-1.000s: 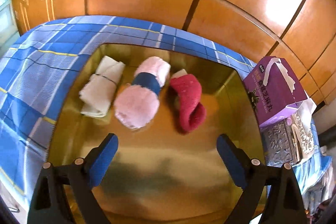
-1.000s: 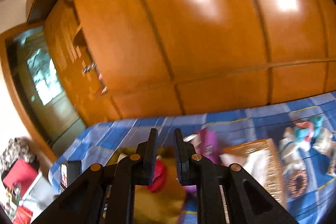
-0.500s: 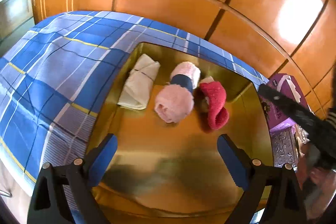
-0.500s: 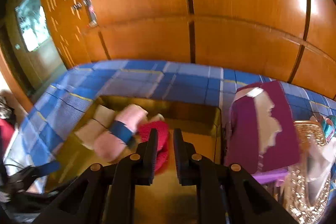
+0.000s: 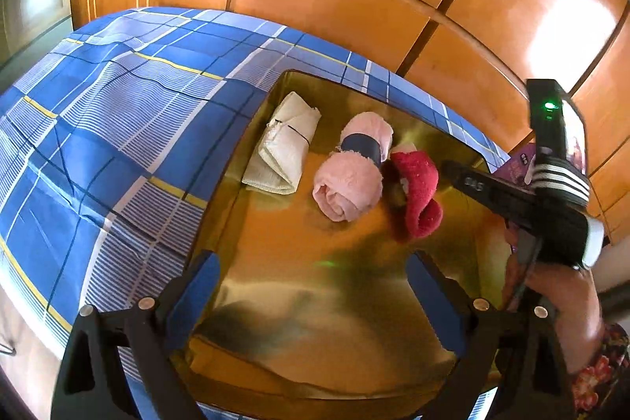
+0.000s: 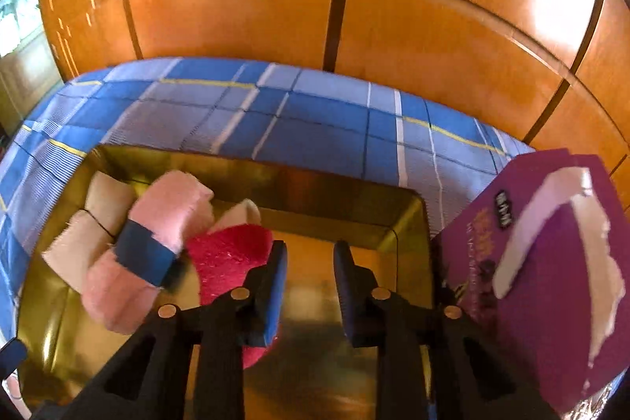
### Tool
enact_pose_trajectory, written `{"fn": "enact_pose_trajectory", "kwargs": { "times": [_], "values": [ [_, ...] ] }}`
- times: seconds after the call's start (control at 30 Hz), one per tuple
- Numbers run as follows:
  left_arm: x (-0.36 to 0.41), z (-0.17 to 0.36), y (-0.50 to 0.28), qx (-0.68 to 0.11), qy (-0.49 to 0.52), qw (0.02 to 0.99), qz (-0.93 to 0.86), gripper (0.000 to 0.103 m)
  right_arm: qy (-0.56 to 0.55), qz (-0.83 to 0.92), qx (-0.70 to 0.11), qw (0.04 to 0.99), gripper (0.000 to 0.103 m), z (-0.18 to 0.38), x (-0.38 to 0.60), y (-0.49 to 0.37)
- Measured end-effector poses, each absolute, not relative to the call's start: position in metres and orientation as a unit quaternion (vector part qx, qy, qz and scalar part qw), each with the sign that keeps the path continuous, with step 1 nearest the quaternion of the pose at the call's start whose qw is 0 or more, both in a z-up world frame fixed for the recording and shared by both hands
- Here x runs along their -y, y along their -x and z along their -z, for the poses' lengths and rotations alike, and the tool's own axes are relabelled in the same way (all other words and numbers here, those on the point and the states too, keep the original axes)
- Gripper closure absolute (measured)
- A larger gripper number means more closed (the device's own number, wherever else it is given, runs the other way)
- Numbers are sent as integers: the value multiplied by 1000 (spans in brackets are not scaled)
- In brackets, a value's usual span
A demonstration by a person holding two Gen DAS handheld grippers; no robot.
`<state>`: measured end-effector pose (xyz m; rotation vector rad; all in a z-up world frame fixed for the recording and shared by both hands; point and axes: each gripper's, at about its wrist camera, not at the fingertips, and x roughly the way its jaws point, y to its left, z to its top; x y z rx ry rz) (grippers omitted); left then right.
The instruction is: Organize soft objects
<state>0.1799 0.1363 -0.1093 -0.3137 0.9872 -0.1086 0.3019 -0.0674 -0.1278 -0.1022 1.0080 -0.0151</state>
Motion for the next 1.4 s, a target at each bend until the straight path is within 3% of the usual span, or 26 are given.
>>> {"fn": "enact_pose_trajectory", "kwargs": {
  "times": [0.27, 0.63, 0.9, 1.4],
  "values": [
    [-135, 105, -178, -465, 151, 871, 50, 7, 28, -10, -510, 860, 63, 139, 71, -299],
    [-140, 106, -174, -465, 165, 869, 32, 6, -37, -77, -451, 888, 62, 77, 86, -232],
    [-119, 102, -171, -461, 169, 868, 72, 6, -82, -155, -360, 916, 62, 23, 141, -153],
    [-32, 86, -157, -449, 113, 870, 169, 2, -192, -103, -270, 938, 62, -5, 264, -84]
  ]
}}
